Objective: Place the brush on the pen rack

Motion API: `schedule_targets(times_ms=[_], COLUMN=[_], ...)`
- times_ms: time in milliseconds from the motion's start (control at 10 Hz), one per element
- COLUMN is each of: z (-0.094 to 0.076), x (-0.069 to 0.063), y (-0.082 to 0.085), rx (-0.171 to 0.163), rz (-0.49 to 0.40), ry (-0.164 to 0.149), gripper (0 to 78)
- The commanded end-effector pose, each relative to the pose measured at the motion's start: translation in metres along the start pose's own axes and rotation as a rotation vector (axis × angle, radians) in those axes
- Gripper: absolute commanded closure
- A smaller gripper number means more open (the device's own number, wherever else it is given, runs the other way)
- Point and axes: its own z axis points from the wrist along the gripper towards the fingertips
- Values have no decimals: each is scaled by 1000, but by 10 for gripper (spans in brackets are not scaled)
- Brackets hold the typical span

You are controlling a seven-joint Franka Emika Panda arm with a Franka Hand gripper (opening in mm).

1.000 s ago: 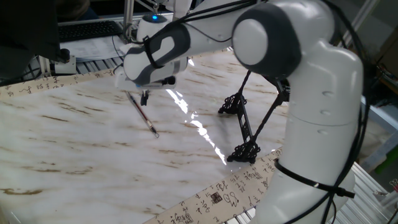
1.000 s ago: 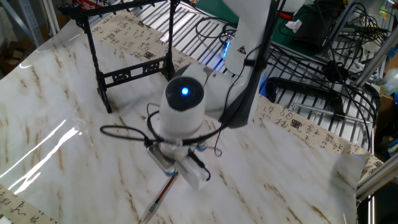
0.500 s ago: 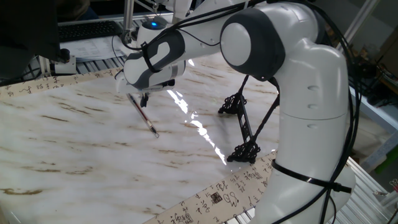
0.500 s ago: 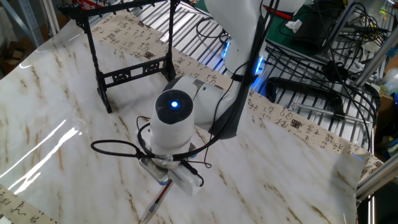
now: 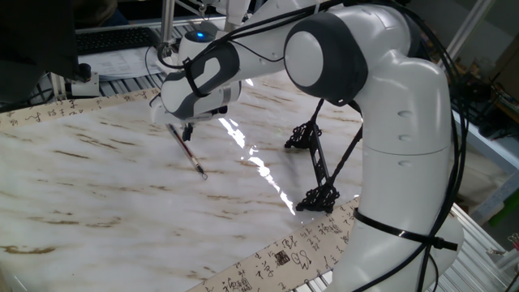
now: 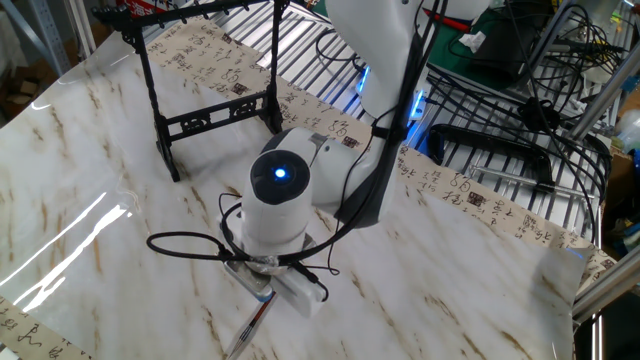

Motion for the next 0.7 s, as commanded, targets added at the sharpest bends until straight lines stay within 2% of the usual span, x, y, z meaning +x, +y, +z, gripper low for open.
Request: schedule_targets(times_ms=[100, 700], z=[4, 4], x=[-2, 0], y=[0, 4], rx=[-1, -4], rz=[-21, -27], ry=[-10, -15], gripper=[776, 776])
